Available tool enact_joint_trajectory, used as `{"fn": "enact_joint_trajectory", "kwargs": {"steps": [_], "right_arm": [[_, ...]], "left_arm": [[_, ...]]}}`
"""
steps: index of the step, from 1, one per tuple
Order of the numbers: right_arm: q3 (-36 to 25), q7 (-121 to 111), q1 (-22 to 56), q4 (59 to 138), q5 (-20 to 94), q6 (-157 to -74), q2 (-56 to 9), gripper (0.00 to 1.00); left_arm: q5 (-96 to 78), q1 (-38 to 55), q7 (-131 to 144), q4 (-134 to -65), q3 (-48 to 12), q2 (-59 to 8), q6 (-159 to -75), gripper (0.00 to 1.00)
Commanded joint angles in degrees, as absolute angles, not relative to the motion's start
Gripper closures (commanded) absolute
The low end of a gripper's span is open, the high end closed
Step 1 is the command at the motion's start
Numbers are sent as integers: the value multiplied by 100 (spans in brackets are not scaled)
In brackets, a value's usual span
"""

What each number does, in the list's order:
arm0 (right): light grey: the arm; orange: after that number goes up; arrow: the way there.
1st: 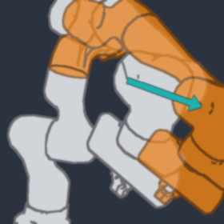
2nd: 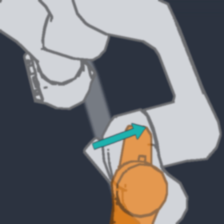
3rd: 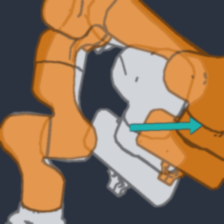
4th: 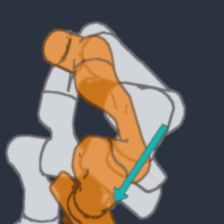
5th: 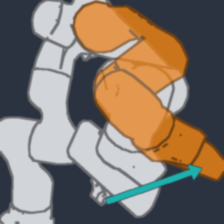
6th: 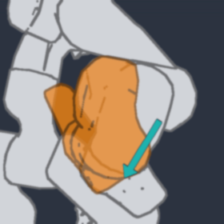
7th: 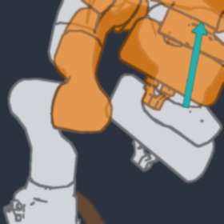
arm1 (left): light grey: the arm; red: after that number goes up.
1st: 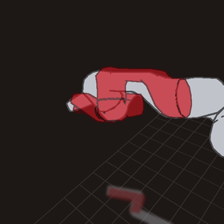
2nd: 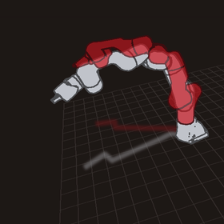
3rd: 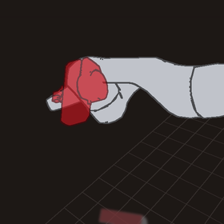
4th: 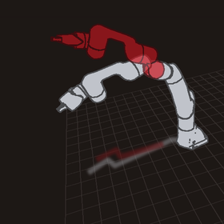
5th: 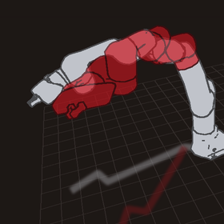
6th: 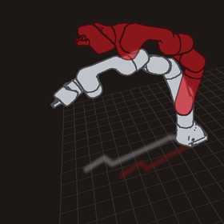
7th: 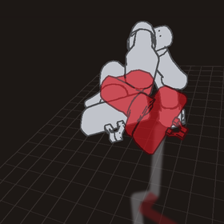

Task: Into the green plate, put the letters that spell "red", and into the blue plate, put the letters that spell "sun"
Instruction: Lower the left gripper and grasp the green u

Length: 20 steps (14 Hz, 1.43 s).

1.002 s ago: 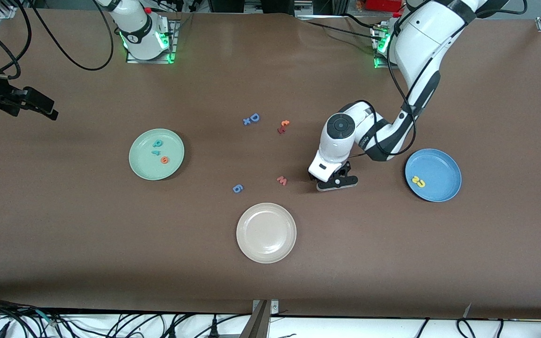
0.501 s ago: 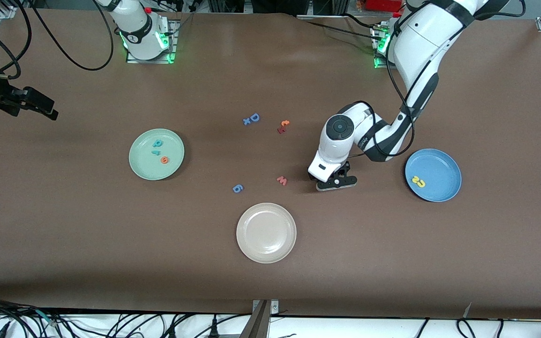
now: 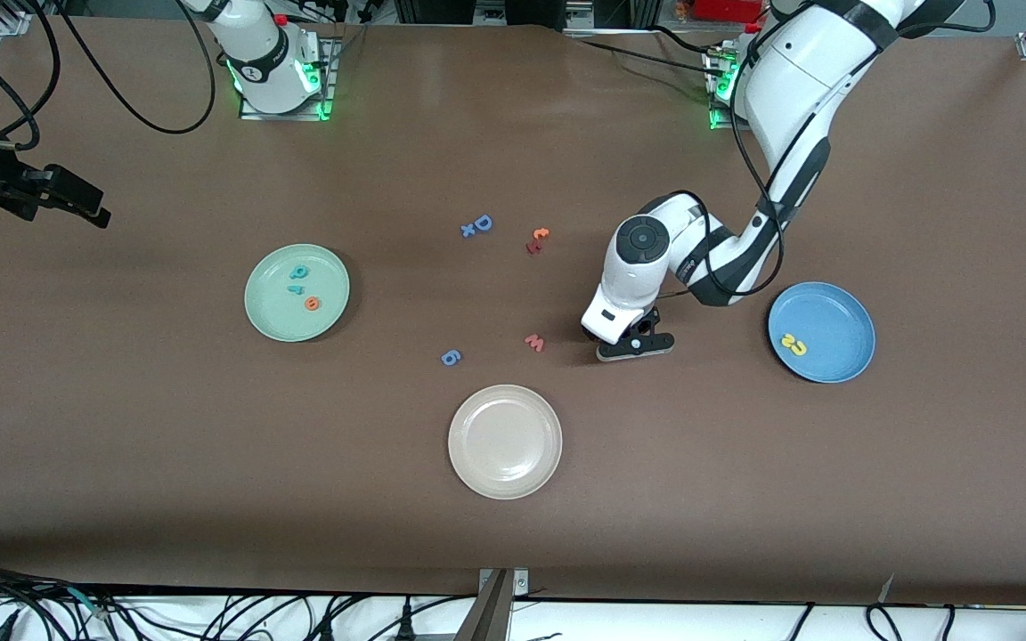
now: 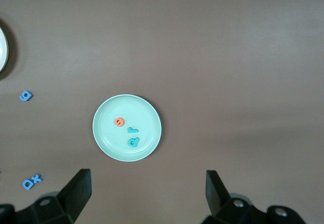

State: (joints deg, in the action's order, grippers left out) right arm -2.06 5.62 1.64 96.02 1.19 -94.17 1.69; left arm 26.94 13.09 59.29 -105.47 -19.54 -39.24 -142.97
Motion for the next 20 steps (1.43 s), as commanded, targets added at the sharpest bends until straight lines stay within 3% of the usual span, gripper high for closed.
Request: {"fn": "enact_joint_trajectory", "kwargs": {"steps": [1, 6, 15, 20], "right_arm": [[-202, 519, 167, 9475, 62, -9308, 123, 0], [-211, 527, 158, 9475, 62, -9308, 114, 0], [-211, 527, 158, 9475, 70, -9308, 114, 0], [-211, 519, 158, 9475, 70, -9308, 114, 0]], "left_arm": [[2900, 1380, 6003, -10521, -1890, -4043, -14238, 76], [2909, 1345, 5785, -10521, -1872, -3991, -14212, 83], [2708, 651, 3106, -10661, -1424, -3340, -14212, 81], [1347, 414, 647, -10740, -976, -3077, -14194, 79]]}}
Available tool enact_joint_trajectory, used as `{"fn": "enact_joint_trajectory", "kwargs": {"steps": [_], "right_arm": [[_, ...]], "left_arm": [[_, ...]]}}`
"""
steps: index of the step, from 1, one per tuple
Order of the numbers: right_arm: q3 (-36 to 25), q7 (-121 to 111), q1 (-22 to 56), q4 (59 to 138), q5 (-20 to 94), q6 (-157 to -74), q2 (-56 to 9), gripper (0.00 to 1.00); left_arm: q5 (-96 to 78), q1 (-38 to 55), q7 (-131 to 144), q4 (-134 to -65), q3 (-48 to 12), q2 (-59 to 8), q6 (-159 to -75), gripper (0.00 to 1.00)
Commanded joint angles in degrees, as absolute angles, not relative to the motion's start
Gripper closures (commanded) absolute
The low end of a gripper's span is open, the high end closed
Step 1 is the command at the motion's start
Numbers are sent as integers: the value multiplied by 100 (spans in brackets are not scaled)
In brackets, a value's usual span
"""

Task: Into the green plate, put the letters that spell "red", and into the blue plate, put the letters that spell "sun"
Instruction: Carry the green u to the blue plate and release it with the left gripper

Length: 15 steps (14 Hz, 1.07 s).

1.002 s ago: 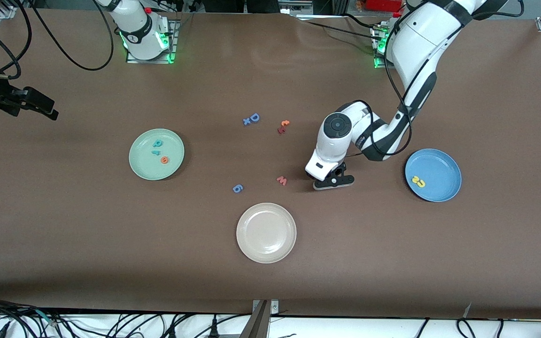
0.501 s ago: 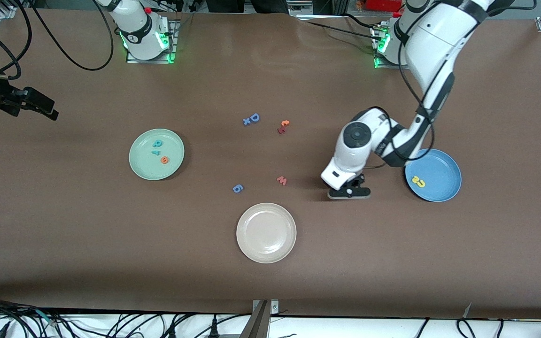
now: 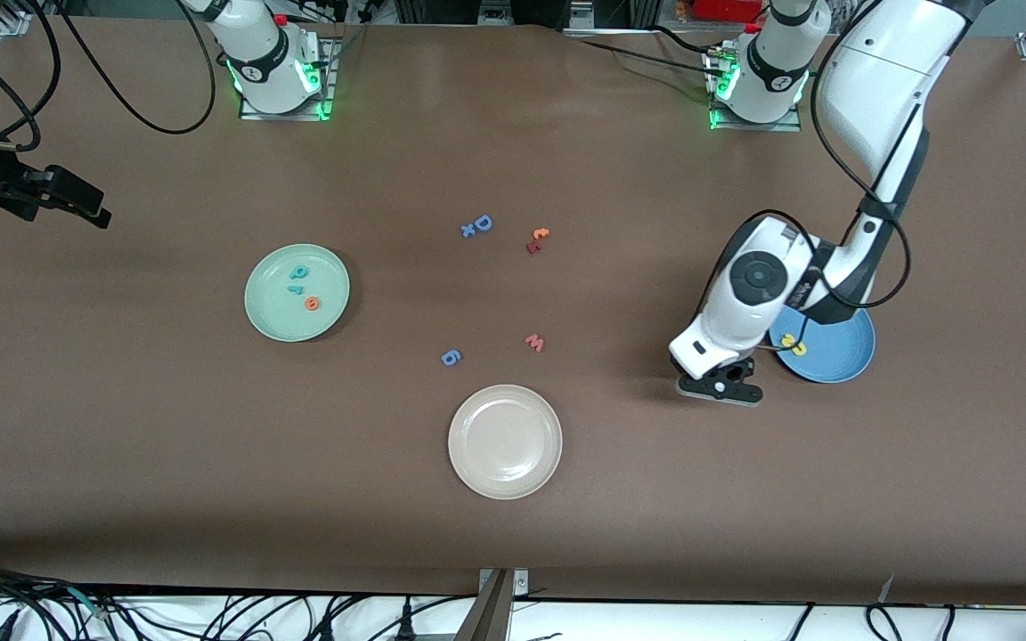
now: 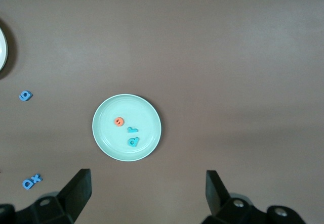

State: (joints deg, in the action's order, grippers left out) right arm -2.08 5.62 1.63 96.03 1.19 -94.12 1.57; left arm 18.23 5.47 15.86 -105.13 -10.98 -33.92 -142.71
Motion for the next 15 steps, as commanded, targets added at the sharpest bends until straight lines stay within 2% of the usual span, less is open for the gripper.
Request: {"fn": "enact_joint_trajectory", "kwargs": {"steps": [1, 6, 13, 15], "right_arm": [[-211, 519, 158, 9475, 70, -9308, 114, 0], [-211, 519, 158, 9475, 70, -9308, 105, 0], [-193, 510, 167, 9466, 62, -9308, 114, 0], [-202, 501, 167, 9475, 62, -9308, 106, 0]], "left_arm": [[1110, 335, 180, -10749, -862, -2989, -14160, 79], [-25, 62, -1746, -10871, -405, -2725, -13598, 78], [-44, -290, -3092, -11259, -185, -2610, -13509, 74], [-44, -308, -3391, -11276, -132, -2610, -13509, 68]]}}
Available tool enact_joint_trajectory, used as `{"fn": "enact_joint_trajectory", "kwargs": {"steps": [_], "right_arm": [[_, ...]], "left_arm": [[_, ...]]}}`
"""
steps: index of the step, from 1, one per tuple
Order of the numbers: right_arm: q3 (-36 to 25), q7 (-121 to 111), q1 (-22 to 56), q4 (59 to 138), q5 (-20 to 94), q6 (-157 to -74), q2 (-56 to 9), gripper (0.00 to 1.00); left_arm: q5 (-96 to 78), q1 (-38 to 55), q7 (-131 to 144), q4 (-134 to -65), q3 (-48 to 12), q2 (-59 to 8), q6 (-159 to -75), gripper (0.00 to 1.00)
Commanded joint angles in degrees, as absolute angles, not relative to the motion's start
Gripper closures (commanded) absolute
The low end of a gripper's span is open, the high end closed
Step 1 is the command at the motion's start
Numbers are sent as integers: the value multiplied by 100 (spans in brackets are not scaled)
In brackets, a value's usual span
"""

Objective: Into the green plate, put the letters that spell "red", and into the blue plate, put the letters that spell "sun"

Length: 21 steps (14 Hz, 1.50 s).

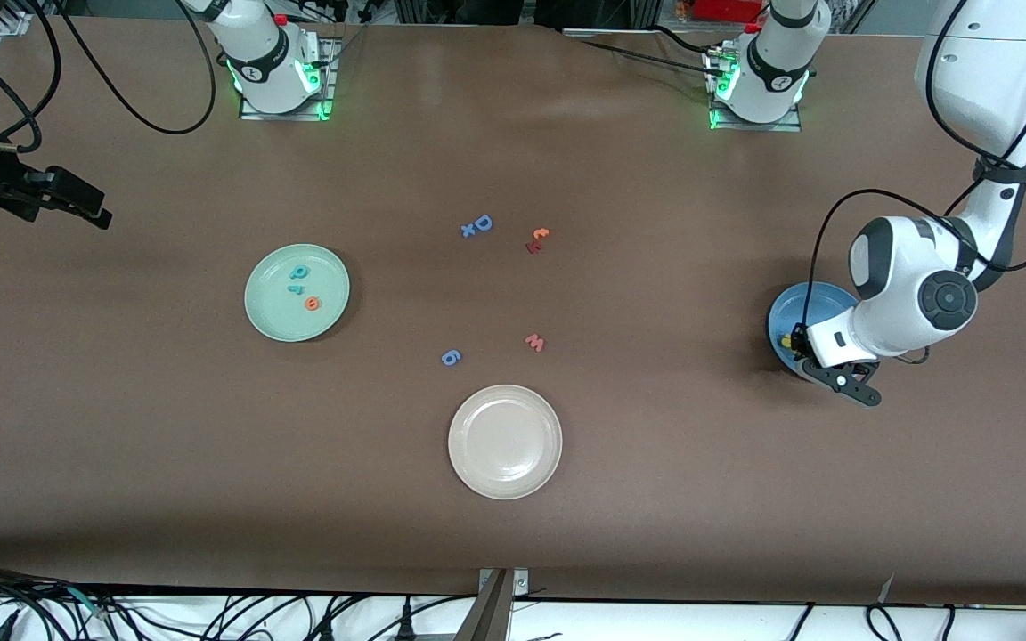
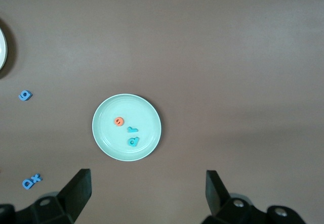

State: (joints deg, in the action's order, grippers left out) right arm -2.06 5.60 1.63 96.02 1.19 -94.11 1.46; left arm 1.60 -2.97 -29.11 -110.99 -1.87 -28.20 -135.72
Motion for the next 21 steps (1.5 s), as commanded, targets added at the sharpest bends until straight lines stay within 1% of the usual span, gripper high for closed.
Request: {"fn": "enact_joint_trajectory", "kwargs": {"steps": [1, 2, 3, 4, 5, 7, 9, 13, 16, 18, 21], "right_arm": [[-202, 492, 158, 9475, 70, -9308, 105, 0], [-202, 501, 167, 9475, 70, -9308, 105, 0], [-202, 501, 167, 9475, 70, -9308, 105, 0], [-202, 501, 167, 9475, 70, -9308, 105, 0], [-202, 492, 167, 9475, 70, -9308, 105, 0], [-176, 492, 176, 9475, 62, -9308, 123, 0], [-176, 475, 167, 9475, 62, -9308, 114, 0], [-202, 475, 123, 9510, 44, -9299, 105, 0], [-202, 510, 123, 9519, 44, -9360, 114, 0], [-202, 510, 123, 9519, 53, -9343, 114, 0], [-193, 519, 132, 9501, 70, -9343, 114, 0]], "left_arm": [[-44, -325, -3601, -11268, -132, -2610, -13509, 51], [-44, -325, -3725, -11268, -80, -2619, -13509, 28], [-44, -325, -3727, -11268, -62, -2619, -13509, 15], [-44, -325, -3709, -11268, -62, -2619, -13509, 4], [-44, -325, -3657, -11268, -62, -2610, -13509, 0], [-96, -290, -3159, -11172, -79, -2471, -13361, 0], [-97, -237, -2464, -10830, -166, -2199, -12958, 0], [-97, -202, -2032, -9882, -237, -1680, -11973, 0], [-88, -54, -1312, -9186, -343, -1548, -11375, 0], [-70, 79, -758, -9071, -351, -1293, -11093, 0], [-88, 88, -467, -9140, -439, -871, -10908, 0]]}}
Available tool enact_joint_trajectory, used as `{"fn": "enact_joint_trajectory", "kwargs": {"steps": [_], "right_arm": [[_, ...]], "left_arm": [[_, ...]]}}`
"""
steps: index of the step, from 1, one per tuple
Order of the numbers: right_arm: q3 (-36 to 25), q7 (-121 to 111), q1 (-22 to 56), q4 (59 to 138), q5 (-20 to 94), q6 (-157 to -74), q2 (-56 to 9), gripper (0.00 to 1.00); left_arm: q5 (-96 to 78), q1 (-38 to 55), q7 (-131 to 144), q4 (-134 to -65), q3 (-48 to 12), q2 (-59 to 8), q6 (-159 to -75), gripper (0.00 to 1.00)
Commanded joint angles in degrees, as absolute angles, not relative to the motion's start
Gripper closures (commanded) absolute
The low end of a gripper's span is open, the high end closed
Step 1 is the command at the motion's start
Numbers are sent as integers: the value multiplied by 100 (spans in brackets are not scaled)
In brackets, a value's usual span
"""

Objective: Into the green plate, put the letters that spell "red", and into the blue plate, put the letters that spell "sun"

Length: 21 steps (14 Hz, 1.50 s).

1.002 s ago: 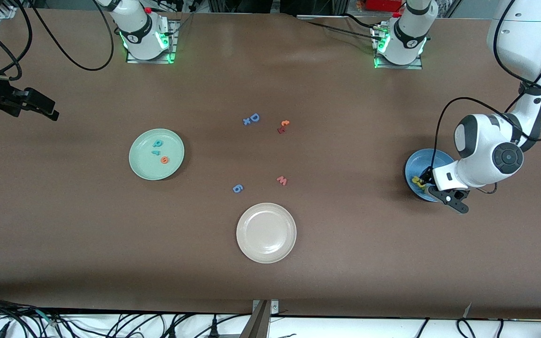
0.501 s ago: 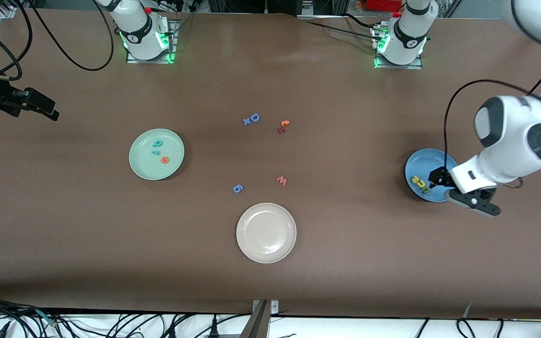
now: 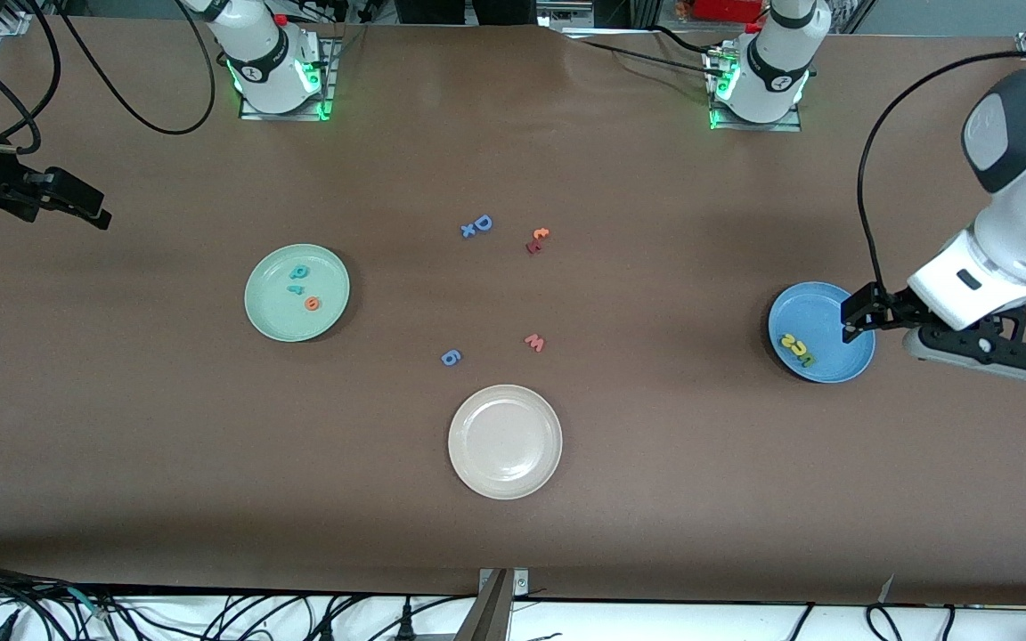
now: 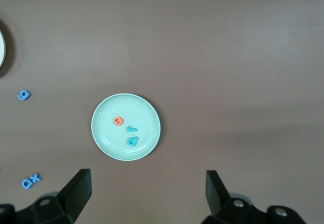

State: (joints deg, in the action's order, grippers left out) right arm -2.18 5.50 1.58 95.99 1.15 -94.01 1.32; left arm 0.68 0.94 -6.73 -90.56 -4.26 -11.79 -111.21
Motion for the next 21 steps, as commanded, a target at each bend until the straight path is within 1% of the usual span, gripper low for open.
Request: {"fn": "enact_joint_trajectory", "kwargs": {"steps": [1, 4, 6, 12, 17, 21], "right_arm": [[-193, 510, 132, 9501, 70, -9343, 106, 0], [-167, 509, 158, 9501, 62, -9316, 97, 0], [-141, 536, 184, 9501, 62, -9316, 105, 0], [-158, 483, 202, 9510, 79, -9229, 123, 0], [-167, 527, 211, 9518, 79, -9220, 158, 0], [-167, 457, 211, 9501, 53, -9185, 158, 0]], "left_arm": [[-79, 88, -257, -9184, -457, -748, -10846, 0], [-88, 123, 210, -9482, -553, -405, -10732, 0], [-88, 123, 220, -9589, -580, -308, -10705, 0], [-88, 105, 229, -9448, -589, -281, -10038, 0], [-88, 105, 229, -9431, -606, -264, -9879, 0], [-53, 97, 316, -9290, -624, -272, -9844, 0]]}}
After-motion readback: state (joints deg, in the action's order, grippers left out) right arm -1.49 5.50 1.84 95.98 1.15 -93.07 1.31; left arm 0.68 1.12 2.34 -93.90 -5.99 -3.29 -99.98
